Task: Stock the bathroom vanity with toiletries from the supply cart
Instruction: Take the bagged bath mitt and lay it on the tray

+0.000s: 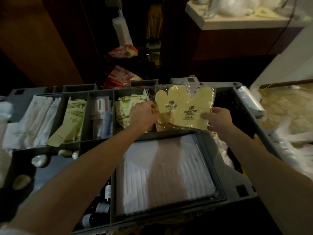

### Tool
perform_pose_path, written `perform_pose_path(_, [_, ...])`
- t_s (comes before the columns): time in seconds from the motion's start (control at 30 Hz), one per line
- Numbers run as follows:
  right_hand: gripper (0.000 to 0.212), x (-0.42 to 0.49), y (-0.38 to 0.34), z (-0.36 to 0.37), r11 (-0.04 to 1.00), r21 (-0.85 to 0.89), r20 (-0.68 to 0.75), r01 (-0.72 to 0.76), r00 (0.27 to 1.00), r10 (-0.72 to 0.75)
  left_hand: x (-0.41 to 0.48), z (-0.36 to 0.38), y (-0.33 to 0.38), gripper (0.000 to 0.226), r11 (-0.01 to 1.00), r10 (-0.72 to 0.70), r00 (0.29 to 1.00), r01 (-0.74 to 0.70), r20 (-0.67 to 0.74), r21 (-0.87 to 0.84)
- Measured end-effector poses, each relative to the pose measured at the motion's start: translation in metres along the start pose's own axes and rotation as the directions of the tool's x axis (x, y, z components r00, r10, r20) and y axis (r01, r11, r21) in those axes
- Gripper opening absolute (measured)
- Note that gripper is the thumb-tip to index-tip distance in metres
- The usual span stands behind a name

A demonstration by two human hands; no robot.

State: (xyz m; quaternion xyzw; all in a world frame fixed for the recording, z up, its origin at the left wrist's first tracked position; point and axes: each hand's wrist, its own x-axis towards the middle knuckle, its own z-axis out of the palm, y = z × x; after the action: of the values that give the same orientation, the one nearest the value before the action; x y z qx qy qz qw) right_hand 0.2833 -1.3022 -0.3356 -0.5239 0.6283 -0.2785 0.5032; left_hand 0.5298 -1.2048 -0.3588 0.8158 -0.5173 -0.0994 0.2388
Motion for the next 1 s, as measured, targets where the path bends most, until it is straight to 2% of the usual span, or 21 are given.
perform_pose_path(0.13, [0.014, -0.002, 0.01, -0.017, 0.996, -0.041, -0.082, -0.078, 0.994, 0.074, 0.015, 0.011, 0.019, 0.045, 0.958, 0.055, 0.997, -0.067, 0.051, 0.279])
perform_pose_path(0.27, [0.029, -0.006, 0.016, -0.03, 0.988, -0.061, -0.096, -0.145, 0.986, 0.138, 0.028, 0.02, 0.024, 0.059, 0.877, 0.043, 0.992, -0.095, 0.119, 0.472])
perform_pose_path(0.33, [0.031, -0.01, 0.017, -0.034, 0.98, -0.07, -0.077, -0.187, 0.98, 0.182, 0.032, 0.024, 0.025, 0.065, 0.866, 0.01, 0.986, -0.09, 0.164, 0.492])
perform_pose_path(0.43, [0.031, -0.015, 0.019, -0.037, 0.967, -0.083, -0.058, -0.241, 0.97, 0.237, 0.037, 0.032, 0.026, 0.068, 0.919, -0.078, 0.974, -0.013, 0.213, 0.395])
perform_pose_path(0.5, [0.034, -0.018, 0.018, -0.038, 0.963, -0.068, -0.059, -0.261, 0.964, 0.258, 0.039, 0.037, 0.026, 0.064, 0.94, -0.095, 0.98, 0.03, 0.174, 0.34])
perform_pose_path(0.63, [0.031, -0.017, 0.019, -0.037, 0.945, 0.064, -0.038, -0.321, 0.945, 0.324, 0.035, 0.039, 0.03, 0.037, 0.971, -0.1, 0.993, 0.082, 0.069, 0.224])
perform_pose_path(0.77, [0.032, -0.015, 0.017, -0.032, 0.951, 0.133, -0.041, -0.28, 0.957, 0.287, 0.028, 0.028, 0.038, 0.028, 0.997, -0.078, 0.997, 0.078, 0.006, 0.011])
perform_pose_path(0.83, [0.036, -0.012, 0.017, -0.027, 0.967, 0.106, -0.043, -0.23, 0.971, 0.236, 0.023, 0.018, 0.035, 0.02, 0.969, -0.103, 0.992, 0.116, 0.071, -0.219])
perform_pose_path(0.9, [0.032, -0.01, 0.015, -0.021, 0.979, 0.07, -0.025, -0.192, 0.981, 0.194, 0.02, 0.005, 0.03, 0.019, 0.9, -0.133, 0.979, 0.183, 0.152, -0.396])
perform_pose_path(1.0, [0.027, -0.011, 0.009, -0.009, 0.982, 0.032, 0.055, -0.184, 0.982, 0.182, 0.016, -0.02, 0.014, 0.02, 0.815, -0.204, 0.927, 0.339, 0.315, -0.471])
